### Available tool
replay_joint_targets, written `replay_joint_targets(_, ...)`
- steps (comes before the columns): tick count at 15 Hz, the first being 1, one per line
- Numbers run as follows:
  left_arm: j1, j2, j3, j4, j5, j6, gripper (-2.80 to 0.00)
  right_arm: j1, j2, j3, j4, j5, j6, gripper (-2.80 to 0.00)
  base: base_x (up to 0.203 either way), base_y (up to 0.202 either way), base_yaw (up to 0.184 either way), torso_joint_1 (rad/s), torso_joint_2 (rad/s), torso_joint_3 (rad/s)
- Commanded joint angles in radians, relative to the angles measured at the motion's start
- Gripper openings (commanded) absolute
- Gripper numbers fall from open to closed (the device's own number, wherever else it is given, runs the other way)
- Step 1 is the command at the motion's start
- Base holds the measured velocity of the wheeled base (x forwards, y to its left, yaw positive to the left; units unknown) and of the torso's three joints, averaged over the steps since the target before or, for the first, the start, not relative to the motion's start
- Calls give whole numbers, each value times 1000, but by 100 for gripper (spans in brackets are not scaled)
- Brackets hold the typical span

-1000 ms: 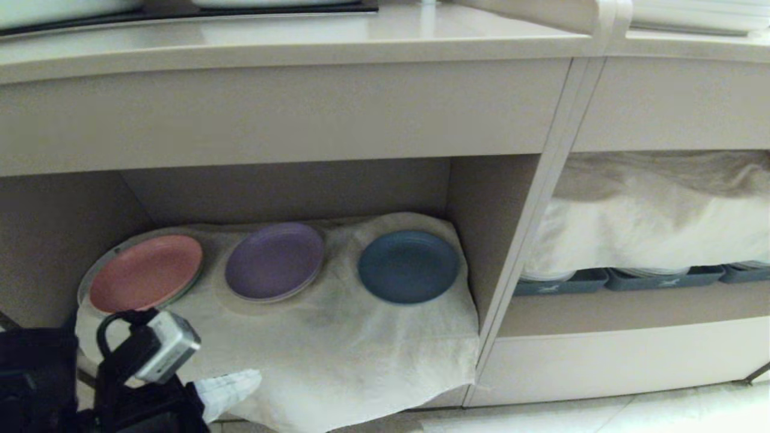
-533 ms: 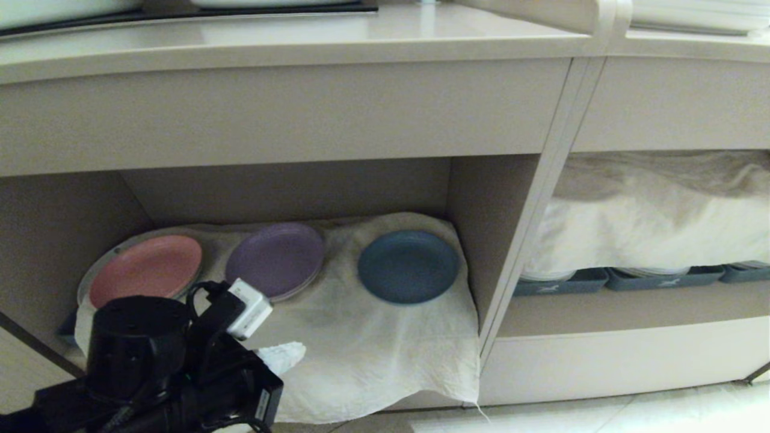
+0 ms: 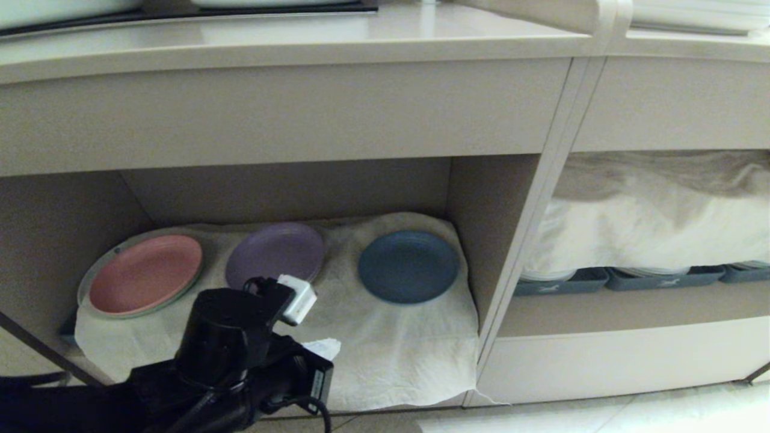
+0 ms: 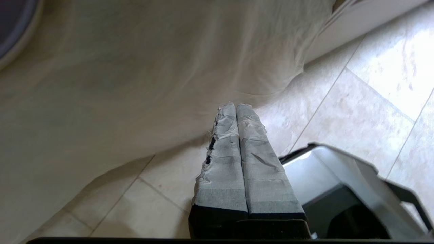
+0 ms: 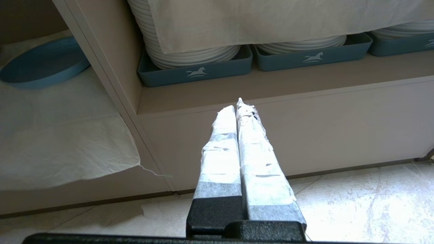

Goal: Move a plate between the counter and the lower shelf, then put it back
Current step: Pick up the plate in the cupboard

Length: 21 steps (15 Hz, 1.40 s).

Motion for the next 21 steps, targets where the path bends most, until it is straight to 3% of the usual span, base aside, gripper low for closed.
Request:
replay_joint_targets(1,-18,75,-61,0,12,-29,-280,0,0,0,0,-1,0,-280,0,0,0,0,0,0)
replay_joint_targets(5,-18,160,-176,61,68,-116,-280,0,0,0,0,-1,0,-280,0,0,0,0,0,0)
replay_joint_targets(10,-16,246,-266,86,91,-226,-280,0,0,0,0,-1,0,-280,0,0,0,0,0,0)
replay_joint_targets(21,1,368,-585,329,167,-420,-280,0,0,0,0,-1,0,-280,0,0,0,0,0,0)
